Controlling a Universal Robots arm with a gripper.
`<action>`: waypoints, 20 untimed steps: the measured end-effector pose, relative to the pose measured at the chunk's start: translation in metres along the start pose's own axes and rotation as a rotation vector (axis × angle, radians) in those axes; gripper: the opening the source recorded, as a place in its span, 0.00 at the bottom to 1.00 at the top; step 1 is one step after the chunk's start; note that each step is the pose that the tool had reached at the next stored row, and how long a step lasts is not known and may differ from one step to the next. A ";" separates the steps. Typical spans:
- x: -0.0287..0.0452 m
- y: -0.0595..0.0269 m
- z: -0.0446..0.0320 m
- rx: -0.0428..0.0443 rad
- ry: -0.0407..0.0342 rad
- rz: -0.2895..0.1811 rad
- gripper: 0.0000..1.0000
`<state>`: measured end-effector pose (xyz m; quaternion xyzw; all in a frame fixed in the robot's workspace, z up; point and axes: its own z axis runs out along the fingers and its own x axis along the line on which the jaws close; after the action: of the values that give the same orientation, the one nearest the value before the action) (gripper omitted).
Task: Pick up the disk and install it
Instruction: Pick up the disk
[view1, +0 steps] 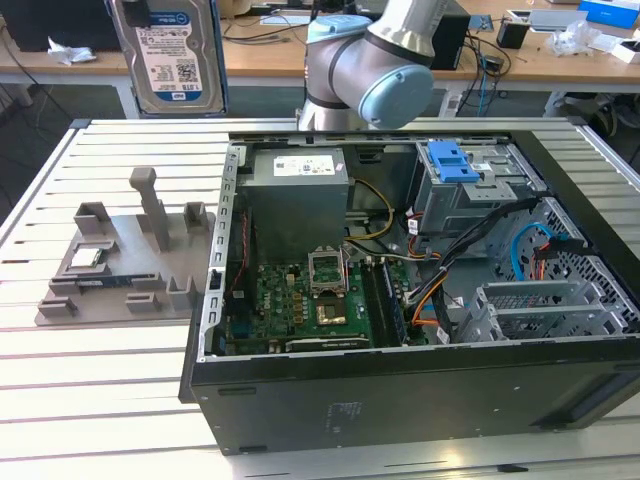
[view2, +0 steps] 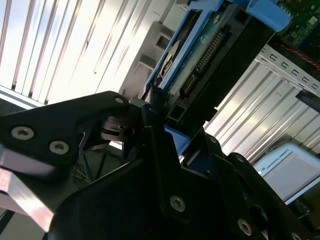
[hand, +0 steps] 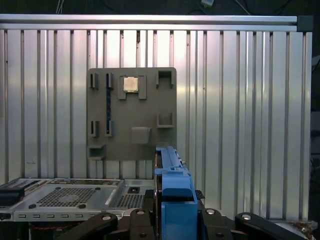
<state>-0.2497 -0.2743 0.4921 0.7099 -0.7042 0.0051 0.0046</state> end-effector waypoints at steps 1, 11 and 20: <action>0.0000 -0.0024 0.0000 0.0000 0.0000 0.000 0.36; 0.0026 -0.0271 0.0000 -0.0001 0.0001 0.000 0.36; 0.0167 -0.0435 0.0003 -0.0001 0.0000 0.000 0.36</action>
<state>-0.2061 -0.2906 0.4921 0.7099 -0.7043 0.0050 0.0047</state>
